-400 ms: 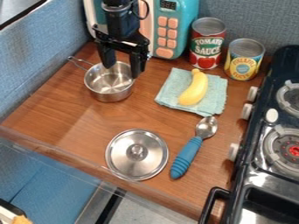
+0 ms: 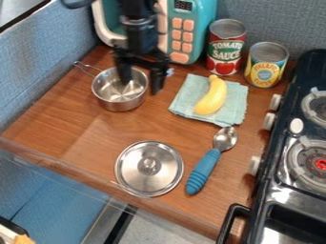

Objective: Move the yellow banana in the left side the table

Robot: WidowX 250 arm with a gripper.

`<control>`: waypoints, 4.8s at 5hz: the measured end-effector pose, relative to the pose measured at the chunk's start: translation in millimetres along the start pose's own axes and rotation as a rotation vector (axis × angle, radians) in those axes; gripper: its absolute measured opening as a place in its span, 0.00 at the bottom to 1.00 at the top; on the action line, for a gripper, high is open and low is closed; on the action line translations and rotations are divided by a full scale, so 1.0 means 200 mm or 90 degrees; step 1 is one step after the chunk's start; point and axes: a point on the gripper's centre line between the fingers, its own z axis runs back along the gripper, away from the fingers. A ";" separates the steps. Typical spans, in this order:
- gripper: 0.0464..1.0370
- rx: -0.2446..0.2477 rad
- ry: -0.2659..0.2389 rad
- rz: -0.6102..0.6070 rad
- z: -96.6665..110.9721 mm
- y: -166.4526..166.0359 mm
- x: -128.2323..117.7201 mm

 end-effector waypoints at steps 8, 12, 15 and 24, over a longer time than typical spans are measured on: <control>0.49 0.030 0.073 -0.068 -0.25 -0.33 0.31; 0.49 0.041 0.072 -0.010 -0.05 -0.03 0.01; 0.49 0.001 0.149 0.096 -0.13 0.19 -0.61; 0.96 0.009 0.062 0.068 0.01 0.16 -0.59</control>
